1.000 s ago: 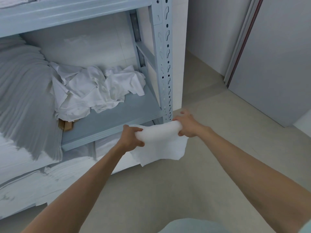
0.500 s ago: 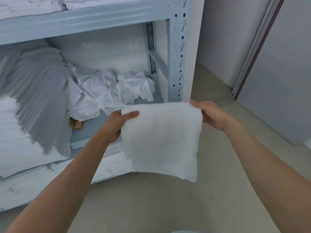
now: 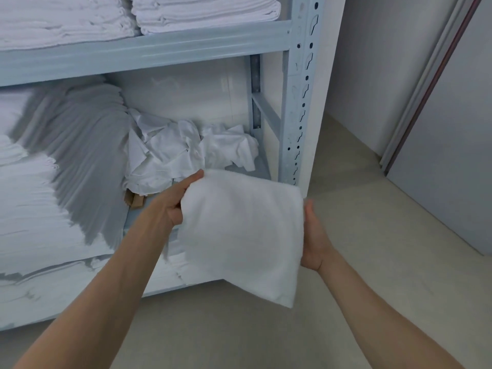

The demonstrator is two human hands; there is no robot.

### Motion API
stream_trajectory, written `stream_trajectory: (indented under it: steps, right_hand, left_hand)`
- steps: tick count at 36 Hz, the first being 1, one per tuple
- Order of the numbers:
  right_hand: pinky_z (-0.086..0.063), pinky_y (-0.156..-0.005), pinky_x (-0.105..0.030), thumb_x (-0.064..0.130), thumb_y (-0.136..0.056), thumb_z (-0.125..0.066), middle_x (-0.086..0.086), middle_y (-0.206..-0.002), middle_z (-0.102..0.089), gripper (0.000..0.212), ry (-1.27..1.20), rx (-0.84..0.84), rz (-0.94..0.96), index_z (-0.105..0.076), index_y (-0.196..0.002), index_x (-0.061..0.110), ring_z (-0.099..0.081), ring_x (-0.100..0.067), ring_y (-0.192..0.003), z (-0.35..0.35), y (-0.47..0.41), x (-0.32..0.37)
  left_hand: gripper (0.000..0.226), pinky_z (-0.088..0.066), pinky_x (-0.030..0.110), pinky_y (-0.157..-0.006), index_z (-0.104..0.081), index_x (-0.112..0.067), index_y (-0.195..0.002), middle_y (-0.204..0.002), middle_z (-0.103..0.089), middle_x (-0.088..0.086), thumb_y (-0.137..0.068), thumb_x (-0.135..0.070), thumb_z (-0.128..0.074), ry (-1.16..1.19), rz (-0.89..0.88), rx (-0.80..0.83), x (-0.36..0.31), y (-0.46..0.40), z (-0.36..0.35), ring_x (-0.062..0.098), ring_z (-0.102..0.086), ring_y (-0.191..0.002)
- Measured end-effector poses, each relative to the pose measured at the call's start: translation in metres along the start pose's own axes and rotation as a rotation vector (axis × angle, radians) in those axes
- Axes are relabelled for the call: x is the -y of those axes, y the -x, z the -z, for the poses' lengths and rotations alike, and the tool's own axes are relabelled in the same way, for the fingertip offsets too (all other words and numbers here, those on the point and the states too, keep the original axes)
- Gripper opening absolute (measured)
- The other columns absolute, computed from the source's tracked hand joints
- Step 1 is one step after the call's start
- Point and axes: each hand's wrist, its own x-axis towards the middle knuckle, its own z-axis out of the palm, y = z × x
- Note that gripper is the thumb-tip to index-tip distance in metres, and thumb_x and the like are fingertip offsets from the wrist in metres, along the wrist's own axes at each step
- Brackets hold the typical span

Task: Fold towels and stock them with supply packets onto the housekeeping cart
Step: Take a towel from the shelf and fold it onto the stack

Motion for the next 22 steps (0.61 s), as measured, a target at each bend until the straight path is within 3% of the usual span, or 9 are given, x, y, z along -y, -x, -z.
stream_trajectory:
  steps: [2,4,7,10,13,17,19,22]
  right_hand:
    - [-0.047,-0.104,-0.046,0.064,-0.092,-0.05,-0.012,-0.141,-0.057,0.067,0.149,-0.03,-0.041,-0.059,-0.138,0.015,-0.055,-0.03,-0.13,-0.004,0.003,-0.007]
    - [-0.051,-0.101,-0.045,0.037,-0.085,-0.072,-0.013,-0.134,-0.063,0.054,0.314,-0.043,-0.104,-0.064,-0.13,0.01,-0.061,-0.03,-0.123,-0.007,0.004,-0.011]
    - [-0.052,-0.098,-0.047,0.012,-0.079,-0.075,-0.018,-0.126,-0.066,0.043,0.392,-0.098,-0.126,-0.068,-0.12,0.004,-0.066,-0.033,-0.111,-0.013,0.001,-0.011]
    - [-0.053,-0.095,-0.047,0.015,-0.079,-0.072,-0.019,-0.121,-0.069,0.041,0.359,-0.16,-0.123,-0.069,-0.118,0.004,-0.068,-0.035,-0.105,-0.015,-0.004,-0.01]
    - [-0.054,-0.093,-0.049,0.02,-0.078,-0.072,-0.02,-0.119,-0.069,0.043,0.313,-0.204,-0.118,-0.069,-0.117,0.003,-0.068,-0.037,-0.103,-0.011,-0.006,-0.006]
    - [-0.059,-0.057,-0.039,0.022,-0.069,-0.072,-0.018,-0.088,-0.075,0.037,0.262,-0.248,-0.079,-0.07,-0.101,0.002,-0.073,-0.034,-0.072,-0.005,-0.003,0.005]
    - [-0.059,-0.055,-0.036,0.026,-0.068,-0.072,-0.016,-0.085,-0.075,0.044,0.279,-0.259,-0.076,-0.067,-0.106,0.004,-0.074,-0.032,-0.07,0.0,-0.001,0.012]
    - [-0.06,-0.068,-0.04,0.038,-0.076,-0.074,-0.016,-0.104,-0.075,0.047,0.257,-0.207,-0.093,-0.073,-0.112,0.007,-0.074,-0.033,-0.089,0.012,0.003,0.016]
  left_hand:
    - [0.035,-0.06,0.039,-0.069,-0.071,-0.008,-0.11,-0.098,-0.076,0.012,-0.093,-0.038,-0.065,0.032,0.021,-0.039,0.005,-0.004,0.006,0.025,-0.074,-0.082]
    - [0.038,-0.059,0.037,-0.064,-0.07,-0.009,-0.109,-0.094,-0.077,0.011,-0.093,-0.043,-0.064,0.045,0.035,-0.062,0.011,-0.007,0.011,0.024,-0.075,-0.078]
    - [0.055,-0.06,0.033,-0.056,-0.07,-0.011,-0.112,-0.097,-0.078,0.011,-0.09,-0.059,-0.057,0.064,0.002,-0.064,0.025,-0.01,0.021,0.023,-0.076,-0.08]
    - [0.076,-0.061,0.038,-0.067,-0.073,-0.012,-0.116,-0.112,-0.075,0.013,-0.083,-0.077,-0.05,0.107,-0.013,-0.029,0.043,-0.011,0.033,0.028,-0.074,-0.096]
    - [0.078,-0.055,0.048,-0.093,-0.066,-0.021,-0.13,-0.128,-0.068,0.009,-0.082,-0.079,-0.049,0.039,-0.024,0.089,0.067,-0.011,0.041,0.028,-0.065,-0.118]
    - [0.067,-0.06,0.038,-0.081,-0.068,-0.013,-0.126,-0.128,-0.068,0.011,-0.072,-0.05,-0.084,-0.069,0.048,0.152,0.095,-0.003,0.037,0.028,-0.067,-0.116]
    - [0.056,-0.06,0.037,-0.08,-0.073,-0.011,-0.118,-0.128,-0.067,0.014,-0.07,-0.034,-0.09,-0.088,0.054,0.184,0.103,-0.003,0.031,0.029,-0.067,-0.115]
    - [0.045,-0.06,0.04,-0.082,-0.067,-0.01,-0.125,-0.128,-0.067,0.014,-0.082,-0.022,-0.078,-0.053,0.016,0.153,0.108,-0.008,0.025,0.031,-0.067,-0.114]
